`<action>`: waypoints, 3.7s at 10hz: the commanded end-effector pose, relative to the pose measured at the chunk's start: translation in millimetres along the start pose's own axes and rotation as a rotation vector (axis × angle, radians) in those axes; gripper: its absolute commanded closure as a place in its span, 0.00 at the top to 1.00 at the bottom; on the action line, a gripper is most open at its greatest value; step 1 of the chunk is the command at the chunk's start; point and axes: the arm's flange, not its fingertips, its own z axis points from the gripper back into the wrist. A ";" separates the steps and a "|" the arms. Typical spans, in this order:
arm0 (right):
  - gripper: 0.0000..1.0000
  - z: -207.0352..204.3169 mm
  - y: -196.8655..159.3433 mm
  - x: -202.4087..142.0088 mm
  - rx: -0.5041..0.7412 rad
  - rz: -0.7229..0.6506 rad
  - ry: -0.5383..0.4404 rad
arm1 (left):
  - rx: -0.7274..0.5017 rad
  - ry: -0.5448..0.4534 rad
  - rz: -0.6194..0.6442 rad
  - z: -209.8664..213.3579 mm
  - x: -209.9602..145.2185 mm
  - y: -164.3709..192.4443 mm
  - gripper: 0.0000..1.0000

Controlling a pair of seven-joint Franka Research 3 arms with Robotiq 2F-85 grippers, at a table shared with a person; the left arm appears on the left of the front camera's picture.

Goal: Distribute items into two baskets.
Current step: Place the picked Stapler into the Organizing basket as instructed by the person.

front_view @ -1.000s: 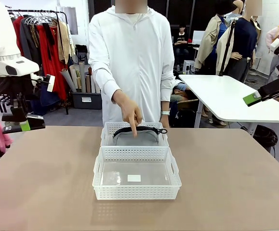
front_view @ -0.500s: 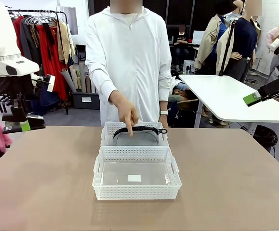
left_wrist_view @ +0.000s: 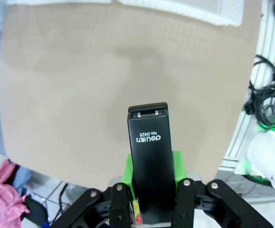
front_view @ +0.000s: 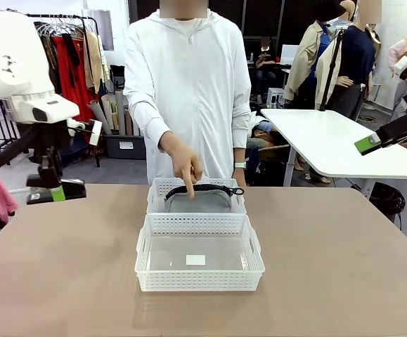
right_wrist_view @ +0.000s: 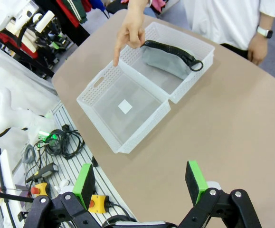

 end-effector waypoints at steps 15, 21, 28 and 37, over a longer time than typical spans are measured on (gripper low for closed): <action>1.00 0.0 -0.3 -0.5 -0.004 0.000 -0.003 | -0.067 -0.140 -0.394 -61.0 128.2 -41.6 0.10; 1.00 0.0 -0.3 -0.5 -0.004 0.000 -0.003 | -0.103 -0.176 -0.395 -81.2 185.1 -30.2 0.10; 1.00 0.0 -0.3 -0.5 -0.004 0.000 -0.003 | -0.106 -0.154 -0.324 -132.3 234.8 -41.3 0.10; 1.00 0.0 -0.3 -0.5 -0.004 0.000 -0.003 | -0.167 -0.113 -0.352 -180.2 256.6 -45.7 0.10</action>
